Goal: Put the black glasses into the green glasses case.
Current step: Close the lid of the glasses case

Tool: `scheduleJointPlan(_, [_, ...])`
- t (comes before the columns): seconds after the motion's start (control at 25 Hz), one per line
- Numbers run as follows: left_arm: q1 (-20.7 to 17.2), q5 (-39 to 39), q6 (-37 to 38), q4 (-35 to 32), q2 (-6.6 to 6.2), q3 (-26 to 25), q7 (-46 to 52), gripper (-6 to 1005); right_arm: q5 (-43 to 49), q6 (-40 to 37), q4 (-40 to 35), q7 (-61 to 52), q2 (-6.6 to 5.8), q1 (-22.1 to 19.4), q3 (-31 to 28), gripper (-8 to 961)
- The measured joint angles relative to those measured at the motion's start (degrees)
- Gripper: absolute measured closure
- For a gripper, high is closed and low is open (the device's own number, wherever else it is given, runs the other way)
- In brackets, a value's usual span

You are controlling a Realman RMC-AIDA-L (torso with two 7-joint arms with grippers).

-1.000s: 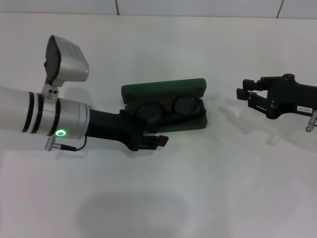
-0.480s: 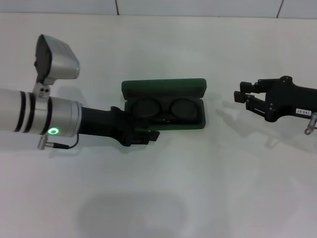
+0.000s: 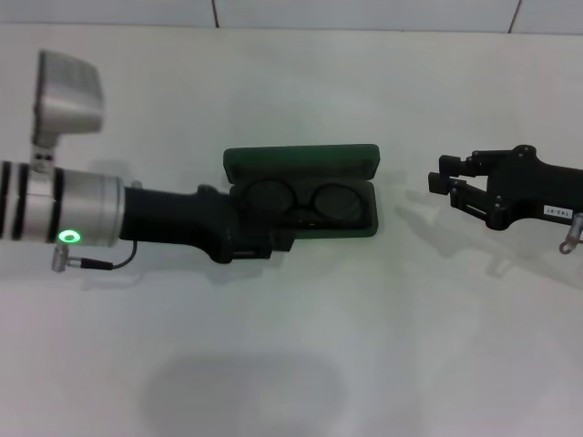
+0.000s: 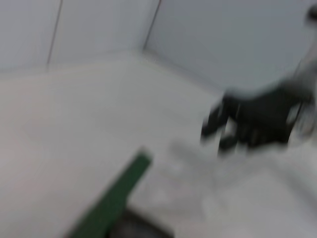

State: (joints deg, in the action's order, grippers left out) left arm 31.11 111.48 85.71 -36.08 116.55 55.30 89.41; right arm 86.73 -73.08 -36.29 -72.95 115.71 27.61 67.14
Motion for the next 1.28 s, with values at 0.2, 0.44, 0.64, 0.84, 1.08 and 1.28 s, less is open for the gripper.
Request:
scheduleJointPlan(0.2, [-1.5,-8.8,2.4,-1.0,0.81,-5.8,-2.2,450,0.0,0.0,0.4,0.3,0.14,-0.1,0.0,683])
scheduleJointPlan(0.44, [2.9,-9.1,-7.4,-0.4,1.32,-6.5,3.4,448,0.2,0.3,0.7,0.7,0.29,-0.1,0.5,681])
scheduleJointPlan(0.64, [8.9,1.2,-15.3,0.0,2.43,-6.3,10.2,447,0.3,0.3,1.2,0.7,0.34,-0.1,1.1,680])
scheduleJointPlan(0.84, [12.6,6.8,-20.2,1.2,3.08,-4.1,14.5,446,0.3,0.4,1.6,0.7,0.33,-0.5,1.3,678])
scheduleJointPlan(1.08, [13.5,7.0,-24.7,2.0,3.06,0.1,16.5,444,0.3,0.5,1.6,0.7,0.30,-0.9,1.3,677])
scheduleJointPlan(1.28, [12.9,6.6,-23.3,1.8,2.97,3.6,16.3,443,0.4,0.6,1.6,1.0,0.20,-1.1,1.3,675])
